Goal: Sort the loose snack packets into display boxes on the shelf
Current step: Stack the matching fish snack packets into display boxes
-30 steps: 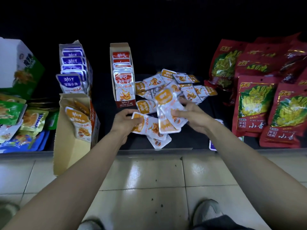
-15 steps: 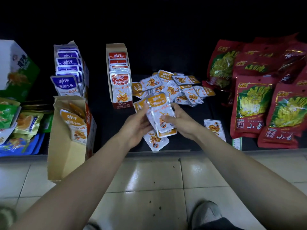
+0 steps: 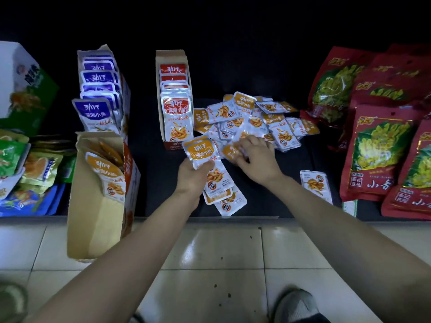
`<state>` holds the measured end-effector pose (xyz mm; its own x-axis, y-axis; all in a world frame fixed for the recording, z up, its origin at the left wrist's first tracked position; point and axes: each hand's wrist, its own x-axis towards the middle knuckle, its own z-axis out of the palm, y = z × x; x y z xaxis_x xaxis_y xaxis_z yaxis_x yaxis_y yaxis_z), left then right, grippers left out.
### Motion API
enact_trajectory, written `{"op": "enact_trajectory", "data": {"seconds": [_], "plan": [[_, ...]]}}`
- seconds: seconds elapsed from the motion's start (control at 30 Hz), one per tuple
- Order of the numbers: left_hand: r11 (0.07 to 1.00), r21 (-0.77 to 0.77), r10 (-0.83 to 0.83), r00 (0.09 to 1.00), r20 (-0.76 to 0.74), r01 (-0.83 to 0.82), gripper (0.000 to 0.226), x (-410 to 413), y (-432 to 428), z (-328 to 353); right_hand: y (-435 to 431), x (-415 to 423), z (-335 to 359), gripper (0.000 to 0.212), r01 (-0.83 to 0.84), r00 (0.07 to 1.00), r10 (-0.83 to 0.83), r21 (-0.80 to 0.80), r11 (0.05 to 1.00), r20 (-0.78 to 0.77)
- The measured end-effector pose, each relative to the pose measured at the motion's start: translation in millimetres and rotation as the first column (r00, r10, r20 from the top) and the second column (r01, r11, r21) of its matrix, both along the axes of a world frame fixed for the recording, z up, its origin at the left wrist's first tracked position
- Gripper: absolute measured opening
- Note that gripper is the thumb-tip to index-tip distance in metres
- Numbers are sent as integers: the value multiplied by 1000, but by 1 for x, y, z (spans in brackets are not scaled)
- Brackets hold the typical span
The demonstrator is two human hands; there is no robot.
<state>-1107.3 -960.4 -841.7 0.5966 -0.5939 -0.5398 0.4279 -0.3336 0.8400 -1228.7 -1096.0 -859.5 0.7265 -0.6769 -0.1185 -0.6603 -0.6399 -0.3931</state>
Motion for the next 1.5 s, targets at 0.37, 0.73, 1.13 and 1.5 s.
{"op": "enact_trajectory", "data": {"seconds": [0.37, 0.73, 1.13, 1.5], "plan": [[996, 85, -27, 998, 64, 22, 24, 5, -2, -10, 26, -14, 6, 95, 385, 921, -390, 197, 901, -16], [988, 30, -154, 987, 39, 153, 21, -10, -17, 5, -12, -33, 31, 16, 203, 627, -729, 846, 493, 274], [998, 52, -42, 995, -91, 46, 29, -32, -41, -5, -52, -38, 8, 45, 391, 887, -387, 34, 920, 252], [997, 65, -34, 997, 62, 30, 27, -30, -47, -7, -30, -41, -7, 52, 372, 903, -383, 94, 924, 193]]}}
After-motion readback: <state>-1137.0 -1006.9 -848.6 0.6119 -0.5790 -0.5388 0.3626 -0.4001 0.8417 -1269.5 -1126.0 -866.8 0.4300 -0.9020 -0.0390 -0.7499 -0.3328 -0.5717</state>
